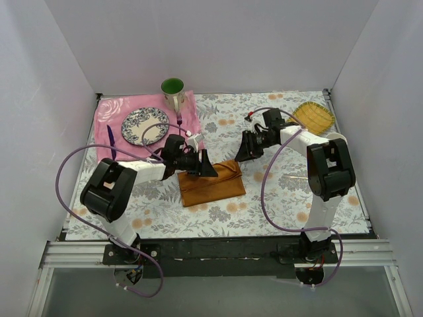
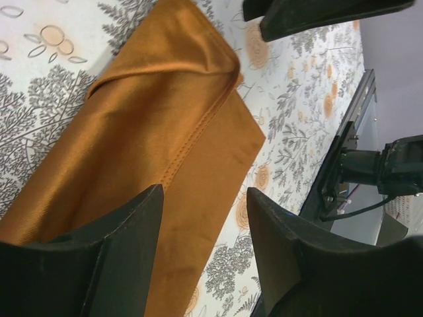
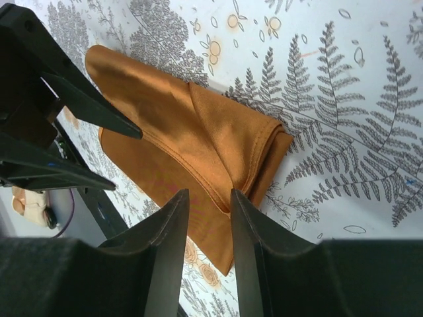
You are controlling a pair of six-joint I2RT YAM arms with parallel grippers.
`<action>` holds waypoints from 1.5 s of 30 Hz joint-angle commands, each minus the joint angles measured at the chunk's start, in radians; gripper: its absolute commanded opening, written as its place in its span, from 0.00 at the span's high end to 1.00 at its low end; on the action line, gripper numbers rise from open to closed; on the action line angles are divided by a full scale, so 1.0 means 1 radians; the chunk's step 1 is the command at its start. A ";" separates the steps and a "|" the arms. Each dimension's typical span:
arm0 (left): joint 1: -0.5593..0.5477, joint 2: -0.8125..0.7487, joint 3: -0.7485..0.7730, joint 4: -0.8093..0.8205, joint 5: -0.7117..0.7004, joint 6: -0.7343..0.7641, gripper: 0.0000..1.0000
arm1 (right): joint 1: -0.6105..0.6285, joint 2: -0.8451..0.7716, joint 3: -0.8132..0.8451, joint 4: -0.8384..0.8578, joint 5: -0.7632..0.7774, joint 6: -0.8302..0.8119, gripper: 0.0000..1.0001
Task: Fold the napkin into a case and place the utensils inside
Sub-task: Smooth out the 2/3-rectangle-folded napkin at the center of the board.
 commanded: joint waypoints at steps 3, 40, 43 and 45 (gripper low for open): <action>-0.006 0.032 0.031 -0.032 -0.052 0.007 0.49 | -0.001 0.001 -0.021 0.002 0.001 0.042 0.60; -0.008 0.148 0.042 -0.144 -0.152 -0.011 0.70 | 0.001 0.133 -0.074 -0.047 -0.082 0.025 0.97; 0.004 0.151 0.039 -0.155 -0.134 -0.013 0.73 | -0.007 0.135 -0.090 -0.009 -0.065 0.026 0.99; 0.020 0.138 0.025 -0.162 -0.109 -0.016 0.73 | -0.016 0.147 -0.085 -0.013 -0.056 0.014 0.99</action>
